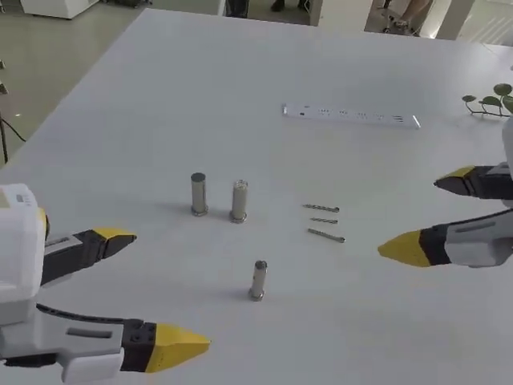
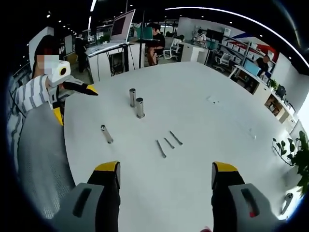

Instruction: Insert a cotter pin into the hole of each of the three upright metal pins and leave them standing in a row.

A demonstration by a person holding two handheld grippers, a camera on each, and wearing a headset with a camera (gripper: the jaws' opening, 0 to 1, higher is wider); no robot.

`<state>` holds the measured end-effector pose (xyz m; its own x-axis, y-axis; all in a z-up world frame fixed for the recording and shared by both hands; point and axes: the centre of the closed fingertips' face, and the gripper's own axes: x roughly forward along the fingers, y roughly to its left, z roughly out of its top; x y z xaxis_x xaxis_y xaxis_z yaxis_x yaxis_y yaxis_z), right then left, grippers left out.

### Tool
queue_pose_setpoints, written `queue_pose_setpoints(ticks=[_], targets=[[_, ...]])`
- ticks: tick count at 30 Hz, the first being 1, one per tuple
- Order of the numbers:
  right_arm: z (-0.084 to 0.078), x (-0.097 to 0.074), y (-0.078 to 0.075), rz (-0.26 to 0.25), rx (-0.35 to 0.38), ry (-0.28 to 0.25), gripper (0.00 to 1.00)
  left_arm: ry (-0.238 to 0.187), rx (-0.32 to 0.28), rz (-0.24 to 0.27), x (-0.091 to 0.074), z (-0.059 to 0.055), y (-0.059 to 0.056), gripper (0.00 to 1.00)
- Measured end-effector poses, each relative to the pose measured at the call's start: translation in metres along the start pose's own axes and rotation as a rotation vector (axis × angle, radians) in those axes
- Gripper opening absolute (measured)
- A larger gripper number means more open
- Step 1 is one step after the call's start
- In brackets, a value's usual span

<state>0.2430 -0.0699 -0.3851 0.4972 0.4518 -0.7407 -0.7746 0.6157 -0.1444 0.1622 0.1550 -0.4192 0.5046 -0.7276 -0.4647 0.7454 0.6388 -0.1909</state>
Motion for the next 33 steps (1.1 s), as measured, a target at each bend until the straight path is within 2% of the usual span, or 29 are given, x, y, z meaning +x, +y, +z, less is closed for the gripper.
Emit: queue_pose_setpoints(ticks=[4, 6, 7, 9, 12, 14, 18, 25, 27, 29, 33], targets=[[0.004, 0.006, -0.007, 0.008, -0.066, 0.027, 0.72, -0.012, -0.01, 0.014, -0.003, 0.001, 0.001, 0.97], [0.002, 0.01, -0.012, 0.006, -0.092, 0.062, 0.66, -0.022, -0.027, 0.02, -0.004, 0.002, 0.002, 0.97], [0.001, 0.012, -0.015, 0.006, -0.14, 0.086, 0.65, -0.024, -0.03, 0.022, -0.005, 0.002, 0.002, 0.97], [0.001, 0.016, -0.016, 0.011, -0.171, 0.105, 0.64, -0.023, -0.028, 0.025, -0.006, 0.001, 0.002, 0.97], [0.0, 0.025, -0.016, 0.035, -0.212, 0.136, 0.61, -0.022, -0.032, 0.028, -0.007, 0.0, 0.002, 0.97], [-0.003, 0.03, -0.015, 0.057, -0.268, 0.168, 0.6, -0.02, -0.029, 0.034, -0.01, 0.0, 0.0, 0.97], [-0.009, 0.041, -0.016, 0.094, -0.304, 0.214, 0.54, -0.036, -0.028, 0.042, -0.013, 0.004, -0.002, 0.97], [-0.004, 0.055, -0.014, 0.147, -0.361, 0.238, 0.46, -0.056, -0.041, 0.056, -0.017, 0.007, -0.005, 0.96], [-0.003, 0.058, -0.013, 0.168, -0.429, 0.258, 0.42, -0.06, -0.04, 0.068, -0.019, 0.007, -0.003, 0.96], [0.0, 0.063, -0.013, 0.168, -0.464, 0.261, 0.39, -0.064, -0.043, 0.074, -0.02, 0.008, -0.002, 0.96], [0.005, 0.074, -0.01, 0.218, -0.486, 0.251, 0.26, -0.069, -0.043, 0.08, -0.021, 0.009, -0.002, 0.96]])
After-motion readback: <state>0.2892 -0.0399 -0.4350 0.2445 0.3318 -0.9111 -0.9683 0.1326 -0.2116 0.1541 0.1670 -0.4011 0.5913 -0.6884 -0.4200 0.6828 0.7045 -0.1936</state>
